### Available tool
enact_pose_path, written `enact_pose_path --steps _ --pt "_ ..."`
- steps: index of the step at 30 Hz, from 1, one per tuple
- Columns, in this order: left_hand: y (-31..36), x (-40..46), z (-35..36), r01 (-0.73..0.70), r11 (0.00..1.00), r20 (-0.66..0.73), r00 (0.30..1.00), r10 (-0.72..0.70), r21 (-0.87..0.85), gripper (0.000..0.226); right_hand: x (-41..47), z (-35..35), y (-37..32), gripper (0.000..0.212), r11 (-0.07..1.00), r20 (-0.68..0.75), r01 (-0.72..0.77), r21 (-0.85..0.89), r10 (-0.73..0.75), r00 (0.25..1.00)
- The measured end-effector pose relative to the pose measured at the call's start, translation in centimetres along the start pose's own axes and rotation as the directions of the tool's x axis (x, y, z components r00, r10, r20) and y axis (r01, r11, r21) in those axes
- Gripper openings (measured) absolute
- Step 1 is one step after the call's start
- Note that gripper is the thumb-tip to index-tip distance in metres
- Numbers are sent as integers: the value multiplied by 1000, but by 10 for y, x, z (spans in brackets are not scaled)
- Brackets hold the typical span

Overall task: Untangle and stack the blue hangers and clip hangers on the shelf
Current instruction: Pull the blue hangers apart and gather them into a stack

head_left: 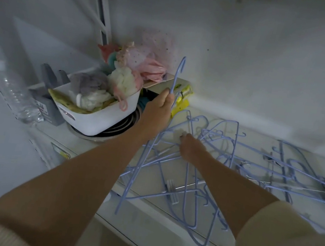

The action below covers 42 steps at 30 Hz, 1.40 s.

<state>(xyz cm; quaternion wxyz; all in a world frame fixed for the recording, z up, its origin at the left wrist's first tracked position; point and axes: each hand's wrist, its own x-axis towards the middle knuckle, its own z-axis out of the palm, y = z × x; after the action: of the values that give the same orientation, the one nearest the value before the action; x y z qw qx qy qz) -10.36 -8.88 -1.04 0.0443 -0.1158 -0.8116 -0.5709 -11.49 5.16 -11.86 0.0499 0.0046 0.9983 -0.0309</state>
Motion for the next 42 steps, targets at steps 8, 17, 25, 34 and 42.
enact_pose_path --steps 8,17,25,34,42 --pt "28 -8 -9 -67 998 -112 992 65 -12 37 -31 -71 19 33 991 -296 -84 108 112 949" --pt "61 -27 23 -29 969 34 999 39 -244 30 -92 -152 16 18 903 -643 8 430 300 705" --pt "77 -48 40 -203 976 17 979 205 -79 22 -121 -143 -26 22 612 -569 198 766 500 653" --pt "80 -53 57 -165 985 191 966 173 -60 30 -137 -140 -21 30 373 -436 247 894 600 671" --pt "69 -47 83 -171 978 174 966 190 -118 22 -153 -135 59 35 611 -469 74 788 519 715"
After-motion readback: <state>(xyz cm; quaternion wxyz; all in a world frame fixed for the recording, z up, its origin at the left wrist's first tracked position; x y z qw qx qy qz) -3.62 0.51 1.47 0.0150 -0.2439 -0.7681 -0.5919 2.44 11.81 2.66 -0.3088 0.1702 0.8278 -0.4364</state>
